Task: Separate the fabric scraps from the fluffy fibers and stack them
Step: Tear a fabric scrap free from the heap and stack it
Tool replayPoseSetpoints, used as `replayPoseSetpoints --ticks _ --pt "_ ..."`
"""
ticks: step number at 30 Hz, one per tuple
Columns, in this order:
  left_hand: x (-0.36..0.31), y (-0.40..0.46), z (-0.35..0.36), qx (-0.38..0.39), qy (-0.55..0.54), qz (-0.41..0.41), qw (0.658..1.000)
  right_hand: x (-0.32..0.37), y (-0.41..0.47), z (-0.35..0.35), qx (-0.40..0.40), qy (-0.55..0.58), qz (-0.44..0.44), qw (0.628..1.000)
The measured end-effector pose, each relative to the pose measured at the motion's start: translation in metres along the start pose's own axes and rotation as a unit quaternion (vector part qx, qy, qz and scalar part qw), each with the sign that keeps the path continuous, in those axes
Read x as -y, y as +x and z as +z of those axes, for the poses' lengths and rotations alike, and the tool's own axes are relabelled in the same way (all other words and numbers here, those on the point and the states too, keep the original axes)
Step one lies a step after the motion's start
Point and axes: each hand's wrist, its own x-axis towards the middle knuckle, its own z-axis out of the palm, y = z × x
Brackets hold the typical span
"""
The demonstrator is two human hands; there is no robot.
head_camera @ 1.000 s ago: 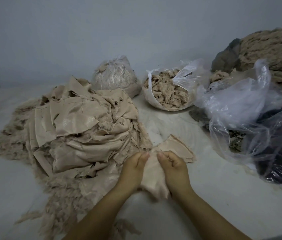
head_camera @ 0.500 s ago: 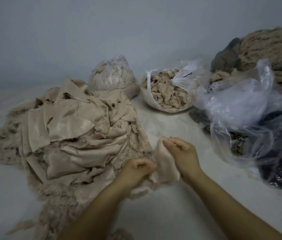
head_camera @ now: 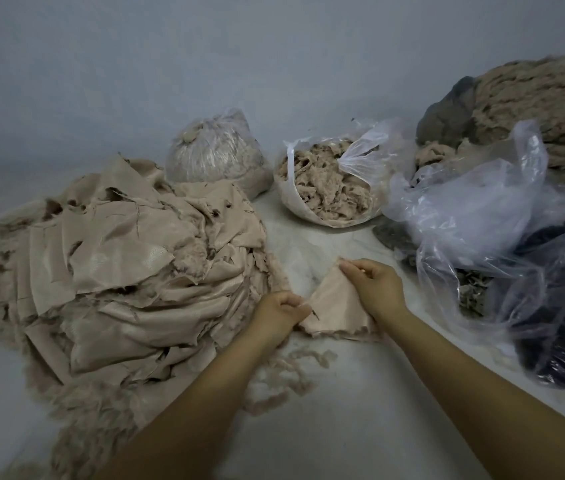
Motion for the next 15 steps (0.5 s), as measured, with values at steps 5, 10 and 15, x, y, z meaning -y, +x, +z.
replayPoseSetpoints --ticks 5,10,15 --pt "0.014 -0.007 -0.007 -0.015 -0.004 0.028 0.999 -0.020 -0.005 -0.005 -0.014 -0.195 0.020 0.981" --pt "0.026 -0.028 -0.048 -0.006 0.244 0.198 0.949 -0.007 -0.061 0.012 0.055 -0.174 -0.216 0.959" --pt "0.032 -0.052 -0.087 0.134 0.362 0.161 0.908 -0.007 -0.099 0.033 0.294 -0.241 -0.222 0.898"
